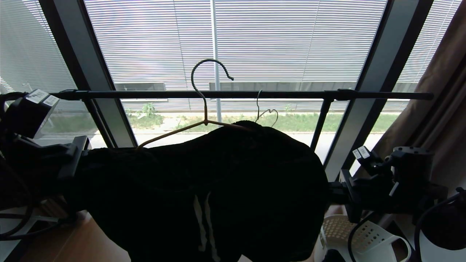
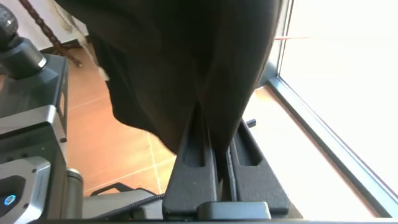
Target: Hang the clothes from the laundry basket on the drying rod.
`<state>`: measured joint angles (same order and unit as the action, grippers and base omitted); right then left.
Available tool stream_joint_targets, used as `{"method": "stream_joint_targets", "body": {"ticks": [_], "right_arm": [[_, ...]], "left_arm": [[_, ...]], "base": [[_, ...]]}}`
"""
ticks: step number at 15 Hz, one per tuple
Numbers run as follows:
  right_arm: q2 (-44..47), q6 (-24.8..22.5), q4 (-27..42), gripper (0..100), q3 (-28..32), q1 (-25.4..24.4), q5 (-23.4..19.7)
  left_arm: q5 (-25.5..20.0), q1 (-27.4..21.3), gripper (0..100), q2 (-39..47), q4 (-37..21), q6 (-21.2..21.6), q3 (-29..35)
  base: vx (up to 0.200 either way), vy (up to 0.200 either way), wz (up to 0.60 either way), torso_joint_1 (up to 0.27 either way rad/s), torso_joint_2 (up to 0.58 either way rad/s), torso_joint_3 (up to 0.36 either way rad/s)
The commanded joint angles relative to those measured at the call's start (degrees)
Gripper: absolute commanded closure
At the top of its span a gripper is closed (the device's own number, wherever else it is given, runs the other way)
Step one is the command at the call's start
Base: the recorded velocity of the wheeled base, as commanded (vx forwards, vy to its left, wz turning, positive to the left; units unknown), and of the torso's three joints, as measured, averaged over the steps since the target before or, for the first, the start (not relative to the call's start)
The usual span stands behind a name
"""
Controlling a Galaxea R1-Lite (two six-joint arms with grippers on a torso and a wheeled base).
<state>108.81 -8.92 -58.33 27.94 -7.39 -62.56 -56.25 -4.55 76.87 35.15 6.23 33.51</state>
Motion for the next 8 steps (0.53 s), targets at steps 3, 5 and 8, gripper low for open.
{"method": "stream_joint_targets", "body": {"ticks": [3, 5, 8], "right_arm": [[-0.4, 0.0, 0.0, 100, 1.0, 2.7, 0.0], [-0.4, 0.0, 0.0, 100, 1.4, 3.8, 0.0], [0.0, 0.0, 0.1, 100, 1.8, 4.1, -0.1]], "left_arm": [[0.0, 1.3, 100, -0.8, 0.0, 0.0, 0.1], [0.0, 1.9, 100, -1.5, 0.0, 0.0, -0.2], [-1.4, 3.1, 100, -2.0, 0.0, -0.1, 0.0]], "base": [[0.000, 0.000, 0.00, 0.000, 0.00, 0.000], [0.000, 0.000, 0.00, 0.000, 0.00, 0.000], [0.000, 0.000, 0.00, 0.000, 0.00, 0.000]]}}
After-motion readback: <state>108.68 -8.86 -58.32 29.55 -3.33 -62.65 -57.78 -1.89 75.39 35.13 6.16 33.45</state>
